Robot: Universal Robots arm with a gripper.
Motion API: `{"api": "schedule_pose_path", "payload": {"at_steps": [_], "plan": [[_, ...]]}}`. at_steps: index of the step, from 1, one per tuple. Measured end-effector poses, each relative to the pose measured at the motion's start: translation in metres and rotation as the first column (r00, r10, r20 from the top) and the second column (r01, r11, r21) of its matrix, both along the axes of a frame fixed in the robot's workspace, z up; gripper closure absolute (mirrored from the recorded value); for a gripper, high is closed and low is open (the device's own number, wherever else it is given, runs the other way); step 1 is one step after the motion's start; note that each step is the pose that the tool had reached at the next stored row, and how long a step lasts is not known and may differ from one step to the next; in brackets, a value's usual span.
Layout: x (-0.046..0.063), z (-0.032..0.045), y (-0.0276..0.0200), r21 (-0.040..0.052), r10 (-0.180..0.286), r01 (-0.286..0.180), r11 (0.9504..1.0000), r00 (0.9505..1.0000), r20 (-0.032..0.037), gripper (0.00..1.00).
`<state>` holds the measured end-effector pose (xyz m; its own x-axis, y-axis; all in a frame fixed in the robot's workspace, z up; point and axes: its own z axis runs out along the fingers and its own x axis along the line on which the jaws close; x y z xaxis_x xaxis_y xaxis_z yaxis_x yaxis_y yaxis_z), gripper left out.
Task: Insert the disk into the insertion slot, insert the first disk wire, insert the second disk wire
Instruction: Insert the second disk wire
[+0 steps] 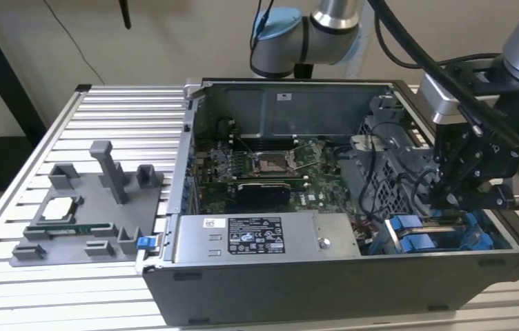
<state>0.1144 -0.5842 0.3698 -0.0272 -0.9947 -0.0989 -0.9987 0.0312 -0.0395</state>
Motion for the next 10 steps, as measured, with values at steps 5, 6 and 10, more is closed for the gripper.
{"api": "schedule_pose_path", "payload": {"at_steps": [5,6,10], "plan": [[-0.0004,-0.0044,0.0000,0.0020,0.000,0.000,1.0000,1.0000,0.0041,1.00],[-0.0004,-0.0048,0.0000,0.0020,0.000,0.000,1.0000,1.0000,0.0041,1.00],[-0.0005,-0.0051,-0.0001,0.0020,0.000,0.000,1.0000,1.0000,0.0041,1.00]]}}
